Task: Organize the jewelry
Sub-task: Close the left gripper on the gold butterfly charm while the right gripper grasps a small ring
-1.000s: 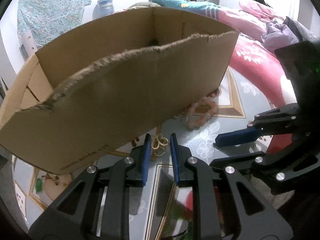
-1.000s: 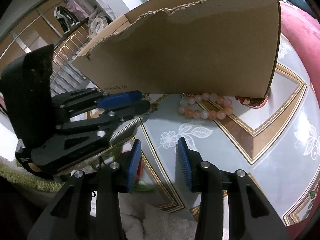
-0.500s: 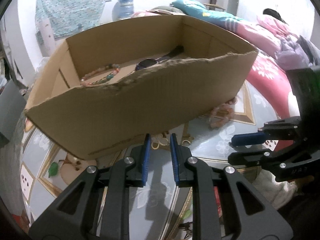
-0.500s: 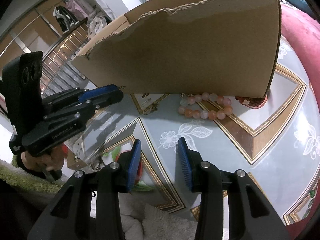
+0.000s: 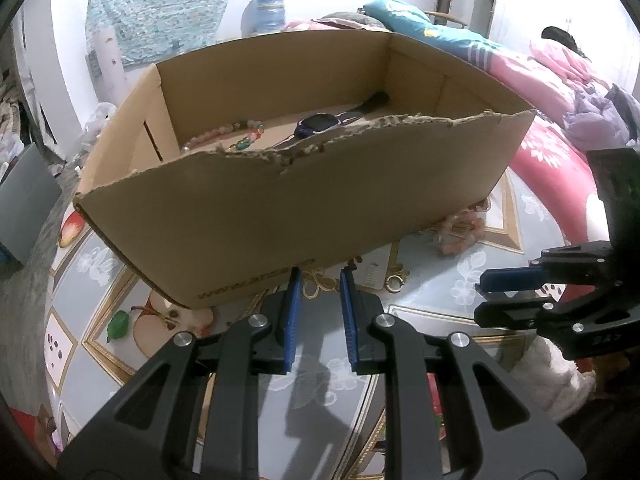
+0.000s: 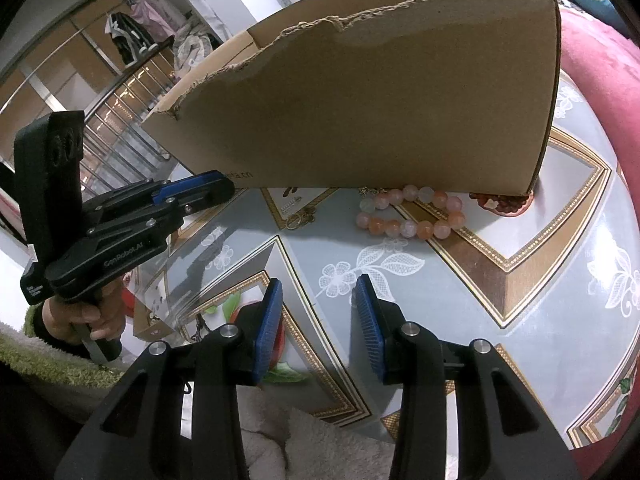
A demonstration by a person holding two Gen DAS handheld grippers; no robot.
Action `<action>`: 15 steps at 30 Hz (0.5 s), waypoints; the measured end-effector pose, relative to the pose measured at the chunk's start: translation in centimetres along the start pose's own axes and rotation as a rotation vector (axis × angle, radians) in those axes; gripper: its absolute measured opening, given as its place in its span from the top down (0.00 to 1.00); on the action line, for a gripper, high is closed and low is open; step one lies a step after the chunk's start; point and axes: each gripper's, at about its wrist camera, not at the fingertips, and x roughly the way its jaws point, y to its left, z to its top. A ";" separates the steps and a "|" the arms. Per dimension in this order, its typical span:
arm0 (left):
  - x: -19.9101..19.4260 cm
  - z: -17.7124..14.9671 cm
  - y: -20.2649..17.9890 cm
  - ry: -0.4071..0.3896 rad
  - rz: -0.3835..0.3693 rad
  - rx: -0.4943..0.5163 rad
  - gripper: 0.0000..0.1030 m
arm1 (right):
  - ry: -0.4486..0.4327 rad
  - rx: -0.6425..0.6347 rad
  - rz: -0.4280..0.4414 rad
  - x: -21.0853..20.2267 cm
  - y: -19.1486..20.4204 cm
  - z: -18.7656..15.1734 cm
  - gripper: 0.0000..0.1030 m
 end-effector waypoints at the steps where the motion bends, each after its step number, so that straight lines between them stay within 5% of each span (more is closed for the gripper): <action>1: 0.0 0.0 0.1 0.001 0.002 -0.003 0.83 | 0.000 -0.001 0.000 0.0 0.0 0.0 0.63; 15: 0.1 -0.2 0.7 0.009 0.017 -0.017 0.83 | 0.000 -0.002 0.001 0.0 0.0 0.0 0.63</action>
